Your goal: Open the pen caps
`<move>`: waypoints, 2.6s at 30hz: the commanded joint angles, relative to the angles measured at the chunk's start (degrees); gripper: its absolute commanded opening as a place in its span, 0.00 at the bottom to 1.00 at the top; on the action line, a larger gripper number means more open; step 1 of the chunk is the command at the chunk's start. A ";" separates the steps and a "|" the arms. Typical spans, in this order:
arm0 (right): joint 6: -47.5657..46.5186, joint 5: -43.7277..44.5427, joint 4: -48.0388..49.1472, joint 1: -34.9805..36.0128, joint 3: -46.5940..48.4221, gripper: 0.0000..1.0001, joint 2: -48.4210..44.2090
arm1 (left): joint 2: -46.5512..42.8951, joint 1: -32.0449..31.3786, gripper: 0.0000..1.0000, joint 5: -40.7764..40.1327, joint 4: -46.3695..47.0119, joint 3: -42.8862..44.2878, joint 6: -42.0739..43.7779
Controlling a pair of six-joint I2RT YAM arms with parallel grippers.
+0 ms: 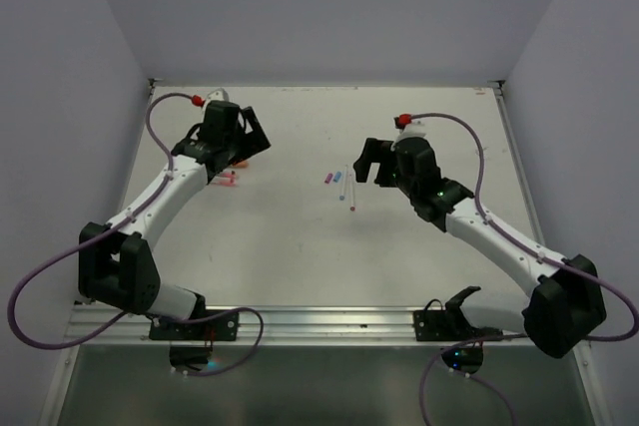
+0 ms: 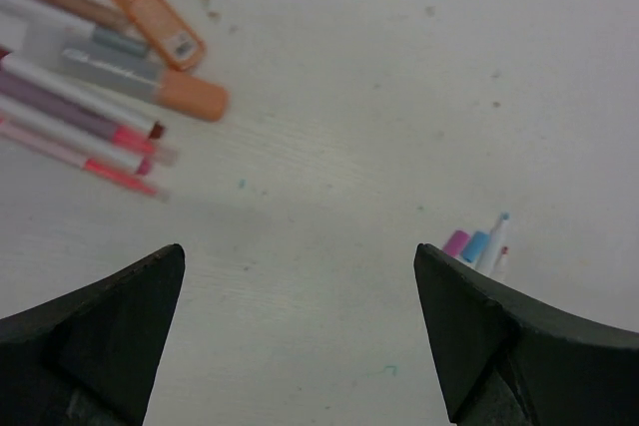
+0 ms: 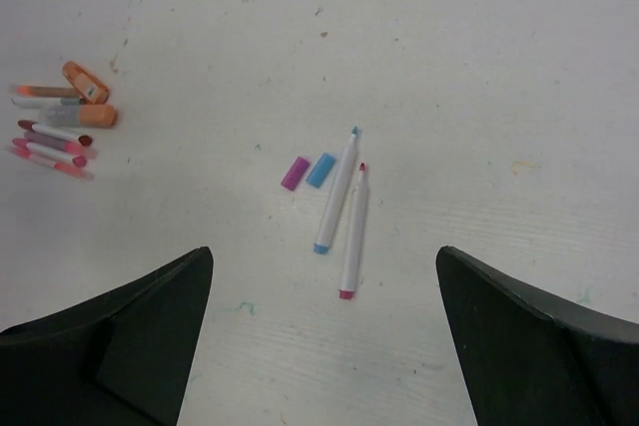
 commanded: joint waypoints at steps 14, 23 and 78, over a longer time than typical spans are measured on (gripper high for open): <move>-5.68 5.17 -6.48 -0.30 -3.61 0.99 -15.30 | 1.72 17.93 0.68 -10.23 -6.62 -7.96 -12.93; -6.12 5.61 -6.30 -0.30 -5.02 0.99 -16.09 | 12.53 22.59 0.53 -7.42 -6.19 -4.53 -13.46; -7.44 4.99 -5.95 -0.30 -5.90 0.98 -16.36 | 24.05 25.05 0.45 -4.34 -9.35 3.20 -15.30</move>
